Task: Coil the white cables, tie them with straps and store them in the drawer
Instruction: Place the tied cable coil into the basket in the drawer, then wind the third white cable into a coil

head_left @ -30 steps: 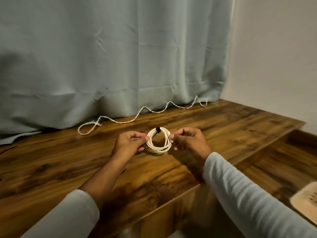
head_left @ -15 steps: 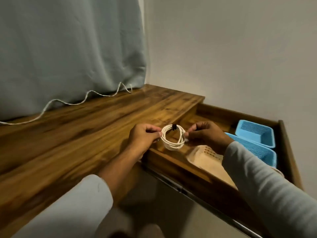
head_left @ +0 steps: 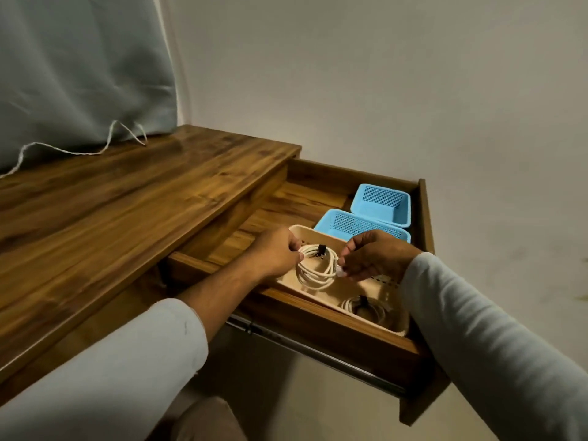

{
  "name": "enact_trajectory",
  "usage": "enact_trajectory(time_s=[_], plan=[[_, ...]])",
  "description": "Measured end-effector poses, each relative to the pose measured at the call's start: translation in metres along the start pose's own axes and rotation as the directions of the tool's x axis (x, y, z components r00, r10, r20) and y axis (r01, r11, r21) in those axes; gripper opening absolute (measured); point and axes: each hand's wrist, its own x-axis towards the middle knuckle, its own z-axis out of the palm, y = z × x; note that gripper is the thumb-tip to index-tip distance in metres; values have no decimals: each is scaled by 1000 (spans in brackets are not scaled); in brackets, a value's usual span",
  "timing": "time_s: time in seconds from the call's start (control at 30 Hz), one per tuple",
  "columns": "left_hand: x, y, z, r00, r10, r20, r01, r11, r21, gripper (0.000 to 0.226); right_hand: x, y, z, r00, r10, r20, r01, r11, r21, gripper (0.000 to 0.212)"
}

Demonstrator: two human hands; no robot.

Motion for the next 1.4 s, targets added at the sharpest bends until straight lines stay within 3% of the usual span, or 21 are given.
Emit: enact_trajectory(time_s=[0.13,0.27,0.4,0.5,0.6,0.67,0.87,1.13,1.27,1.4], plan=[[2,7,16,990,-25,138,4,988,152,23,3,23,-4,998,50,32,-49,997,-59,16],[5,10,22,967,-74,242,6,963,269,27,11,29,1,999,38,10,-35,965,-261,19],[7,11,24,942,-94,323,-23,940,340,28,12,27,9,999,24,-44,-44,819,-573,21],[6,12,21,937,-86,339,-50,926,375,29,12,22,14,999,14,-43,-40,714,-699,23],[1,11,12,972,-3,237,-86,928,364,30,16,13,18,999,8,-40,-35,659,-751,14],[-2,6,0,990,68,125,-104,946,306,28,19,-2,24,1000,-15,-28,-10,676,-737,11],[-18,-23,-80,972,163,-172,-110,954,279,27,35,-76,75,971,-239,17,190,724,-664,9],[-82,-135,-204,901,-16,-433,136,959,247,26,73,-175,231,874,-422,241,483,692,-536,14],[-143,-203,-255,810,-139,-569,295,936,191,25,82,-209,341,781,-505,368,623,667,-408,5],[-212,-272,-289,705,-265,-658,452,883,129,24,87,-226,447,715,-528,458,678,683,-271,27]])
